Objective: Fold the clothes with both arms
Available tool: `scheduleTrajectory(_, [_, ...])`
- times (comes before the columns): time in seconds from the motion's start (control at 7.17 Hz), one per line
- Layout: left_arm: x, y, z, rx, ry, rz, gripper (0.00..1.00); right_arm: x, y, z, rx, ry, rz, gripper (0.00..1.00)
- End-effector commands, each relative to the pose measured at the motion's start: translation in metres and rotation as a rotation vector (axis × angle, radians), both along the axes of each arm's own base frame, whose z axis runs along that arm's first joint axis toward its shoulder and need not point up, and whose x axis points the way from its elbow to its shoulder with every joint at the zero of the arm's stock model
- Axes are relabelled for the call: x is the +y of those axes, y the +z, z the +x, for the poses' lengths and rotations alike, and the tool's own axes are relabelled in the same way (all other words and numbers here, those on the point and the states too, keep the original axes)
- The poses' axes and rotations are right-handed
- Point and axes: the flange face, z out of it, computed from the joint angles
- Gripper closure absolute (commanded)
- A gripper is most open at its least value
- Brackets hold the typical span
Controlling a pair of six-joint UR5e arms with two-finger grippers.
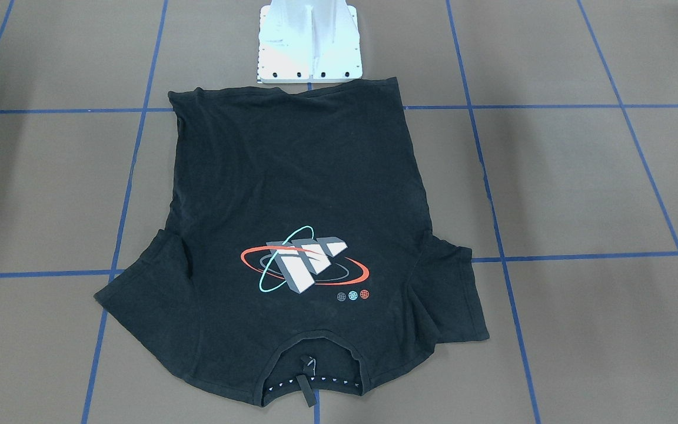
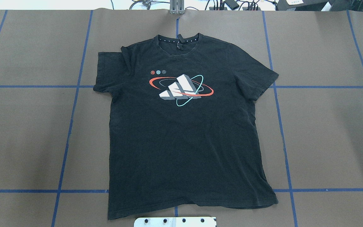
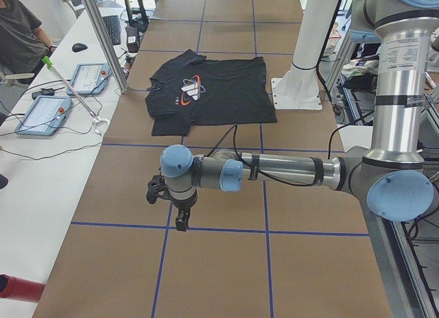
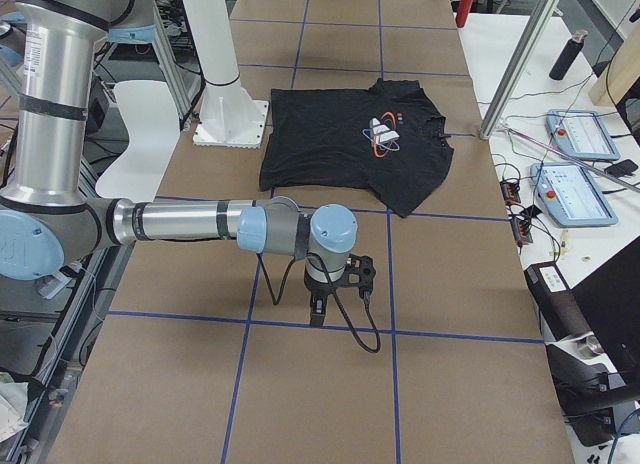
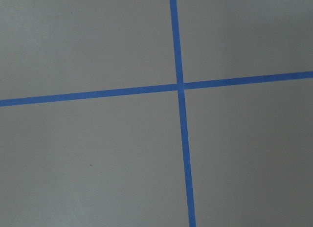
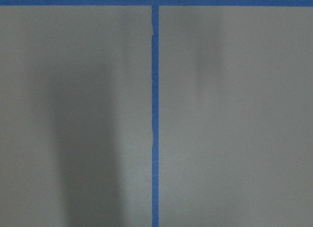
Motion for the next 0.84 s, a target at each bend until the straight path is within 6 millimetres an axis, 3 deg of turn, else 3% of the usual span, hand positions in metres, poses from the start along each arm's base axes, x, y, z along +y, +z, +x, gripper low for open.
scheduleTrajectory(0.0, [-0.001, -0.003, 0.000, 0.001, 0.000, 0.005, 0.00, -0.004, -0.003, -0.006, 0.001, -0.009, 0.008, 0.00])
scheduleTrajectory(0.14, [-0.003, -0.007, 0.000, 0.000, 0.000, 0.014, 0.00, -0.006, -0.005, -0.006, 0.002, -0.010, 0.014, 0.00])
scheduleTrajectory(0.56, [-0.047, -0.079, 0.000, -0.008, -0.014, 0.146, 0.00, -0.056, -0.054, -0.011, -0.012, -0.007, 0.119, 0.00])
scheduleTrajectory(0.7, [-0.058, -0.101, 0.001, -0.006, -0.013, 0.189, 0.00, -0.059, -0.061, -0.013, -0.015, -0.009, 0.135, 0.00])
